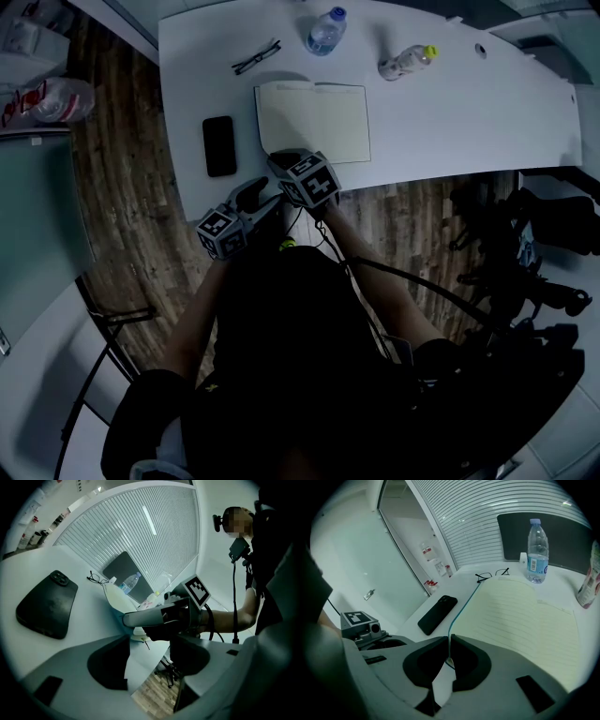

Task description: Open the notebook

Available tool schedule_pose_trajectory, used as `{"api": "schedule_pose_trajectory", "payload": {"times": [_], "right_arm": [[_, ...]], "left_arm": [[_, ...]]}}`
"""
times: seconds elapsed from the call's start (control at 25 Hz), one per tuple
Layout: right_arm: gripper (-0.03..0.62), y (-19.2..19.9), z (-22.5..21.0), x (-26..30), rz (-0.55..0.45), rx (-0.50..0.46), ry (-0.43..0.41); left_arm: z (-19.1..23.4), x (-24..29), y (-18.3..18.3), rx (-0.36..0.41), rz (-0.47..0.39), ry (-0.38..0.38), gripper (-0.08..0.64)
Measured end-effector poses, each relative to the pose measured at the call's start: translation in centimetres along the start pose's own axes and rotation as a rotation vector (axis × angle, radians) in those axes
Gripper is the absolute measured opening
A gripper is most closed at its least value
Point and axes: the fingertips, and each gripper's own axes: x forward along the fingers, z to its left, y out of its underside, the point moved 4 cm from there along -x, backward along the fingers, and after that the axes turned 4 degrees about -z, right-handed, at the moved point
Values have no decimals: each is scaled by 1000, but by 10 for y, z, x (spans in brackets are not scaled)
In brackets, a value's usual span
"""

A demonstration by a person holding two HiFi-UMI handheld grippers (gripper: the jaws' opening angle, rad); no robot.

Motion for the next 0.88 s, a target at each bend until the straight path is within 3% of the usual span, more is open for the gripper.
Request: {"api": "schedule_pose_trajectory", "payload": {"times": [0.4,0.88], "right_arm": [[43,7,-3,12,51,7,-18],[43,10,2,7,-7,44,-34]], "left_arm": [[2,-1,-3,-5,-28,-14,273],[3,-2,-2,10,-38,-14,270]]}}
